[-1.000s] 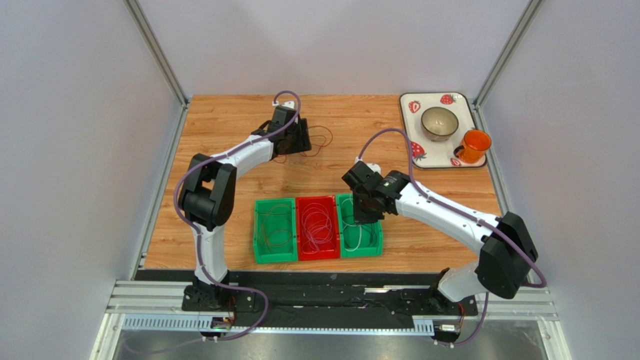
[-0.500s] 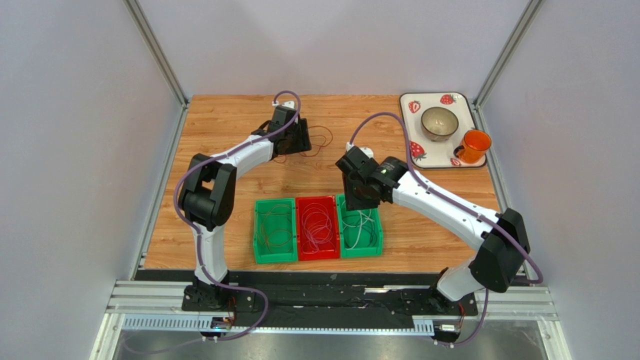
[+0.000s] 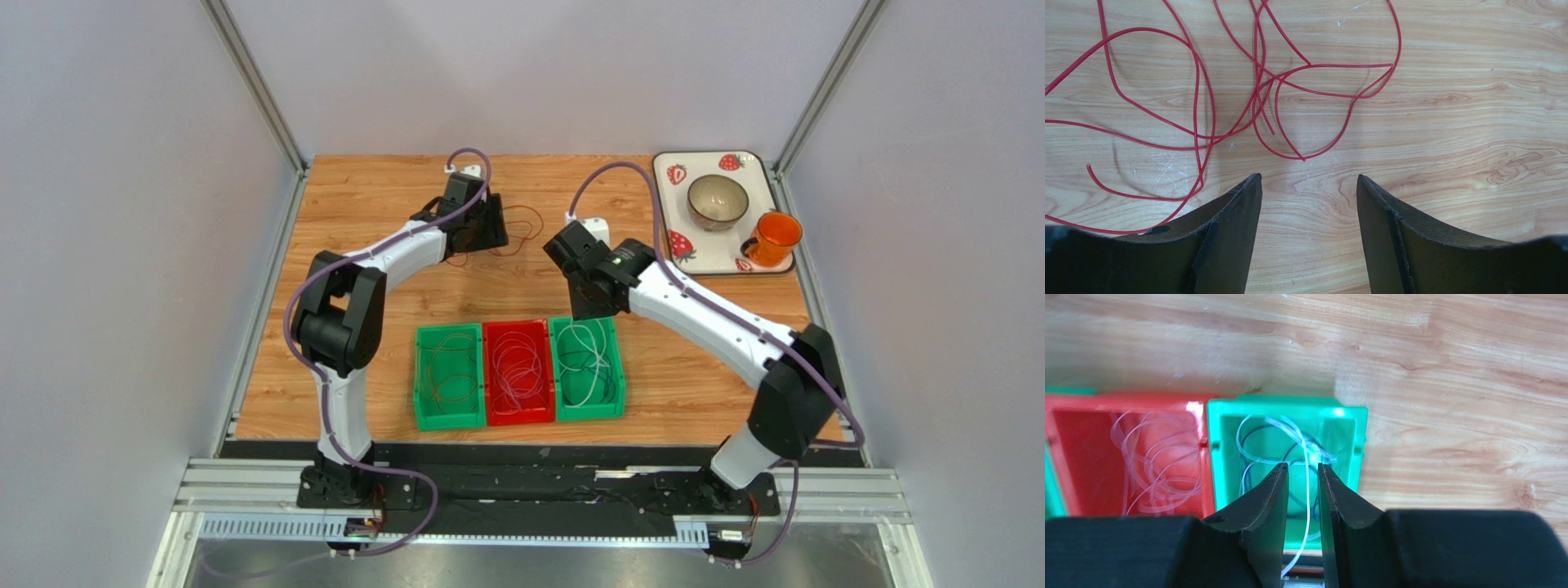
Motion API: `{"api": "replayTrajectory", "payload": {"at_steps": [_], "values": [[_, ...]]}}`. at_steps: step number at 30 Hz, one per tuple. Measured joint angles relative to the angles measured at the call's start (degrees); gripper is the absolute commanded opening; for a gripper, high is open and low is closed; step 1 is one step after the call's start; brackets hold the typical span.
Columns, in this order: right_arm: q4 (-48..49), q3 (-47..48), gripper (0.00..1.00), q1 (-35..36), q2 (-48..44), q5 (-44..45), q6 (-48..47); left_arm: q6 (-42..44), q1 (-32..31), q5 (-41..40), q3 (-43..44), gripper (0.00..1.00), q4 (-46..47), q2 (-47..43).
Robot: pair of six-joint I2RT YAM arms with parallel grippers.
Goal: Untangle the cables
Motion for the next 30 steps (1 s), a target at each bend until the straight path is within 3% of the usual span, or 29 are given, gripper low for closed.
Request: {"api": "replayTrajectory", "payload": {"at_steps": [5, 12, 16, 18, 23, 27, 30], "values": [[3.41, -1.51, 0.24, -0.83, 6.1, 0.26, -0.79, 0.07, 0.0, 0.0, 0.0, 0.67, 0.0, 0.0], [6.56, -7.26, 0.22, -0.83, 5.64, -2.19, -0.35, 0.24, 0.0, -0.04, 0.0, 0.67, -0.04, 0.0], [6.64, -11.43, 0.31, -0.83, 2.8, -6.23, 0.31, 0.5, 0.0, -0.26, 0.0, 0.65, -0.2, 0.0], [6.01, -11.06, 0.36, -0.83, 1.44, -6.67, 0.26, 0.81, 0.0, -0.81, 0.22, 0.58, -0.57, 0.0], [3.3, -0.13, 0.49, -0.94, -0.74, -5.07, -1.66, 3.17, 0.0, -3.28, 5.51, 0.53, -3.41, 0.85], [5.38, 11.61, 0.5, -2.67, -0.85, -1.55, -4.42, 5.97, 0.02, -5.14, 14.29, 0.53, -5.31, 3.8], [9.62, 14.19, 0.5, -7.3, -0.66, -1.31, -5.38, 7.58, 0.02, -5.73, 18.75, 0.53, -6.82, 6.1]]}}
